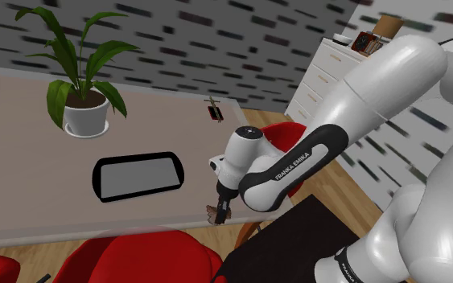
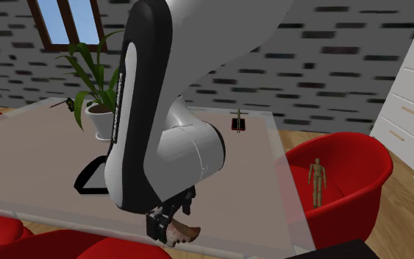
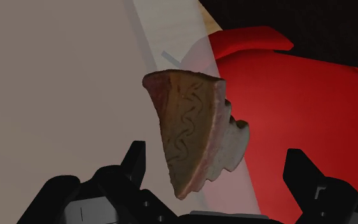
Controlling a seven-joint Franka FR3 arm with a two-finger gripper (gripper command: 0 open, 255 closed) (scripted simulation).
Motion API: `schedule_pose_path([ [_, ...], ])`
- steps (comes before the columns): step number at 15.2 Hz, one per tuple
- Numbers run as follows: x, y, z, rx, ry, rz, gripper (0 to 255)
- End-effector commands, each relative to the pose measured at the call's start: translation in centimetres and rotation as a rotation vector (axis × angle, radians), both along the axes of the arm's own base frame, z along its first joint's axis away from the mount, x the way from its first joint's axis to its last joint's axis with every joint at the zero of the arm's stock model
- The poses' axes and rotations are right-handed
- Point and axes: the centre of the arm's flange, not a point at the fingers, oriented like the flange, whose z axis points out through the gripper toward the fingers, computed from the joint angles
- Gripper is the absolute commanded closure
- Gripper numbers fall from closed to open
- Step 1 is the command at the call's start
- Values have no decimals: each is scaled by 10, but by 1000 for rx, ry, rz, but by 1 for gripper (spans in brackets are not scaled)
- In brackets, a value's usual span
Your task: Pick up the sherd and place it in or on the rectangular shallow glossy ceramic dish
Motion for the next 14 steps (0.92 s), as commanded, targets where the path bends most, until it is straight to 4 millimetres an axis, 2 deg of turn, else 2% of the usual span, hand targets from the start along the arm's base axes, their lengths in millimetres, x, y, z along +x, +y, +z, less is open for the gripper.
schedule_pose_path([
  [1, 1, 1, -12, 2, -1, 5, 0],
  [6, 0, 2, -37, 2, -1, 5, 0],
  [13, 0, 2, -36, 2, -1, 5, 0],
  [14, 0, 2, -36, 2, -1, 5, 255],
])
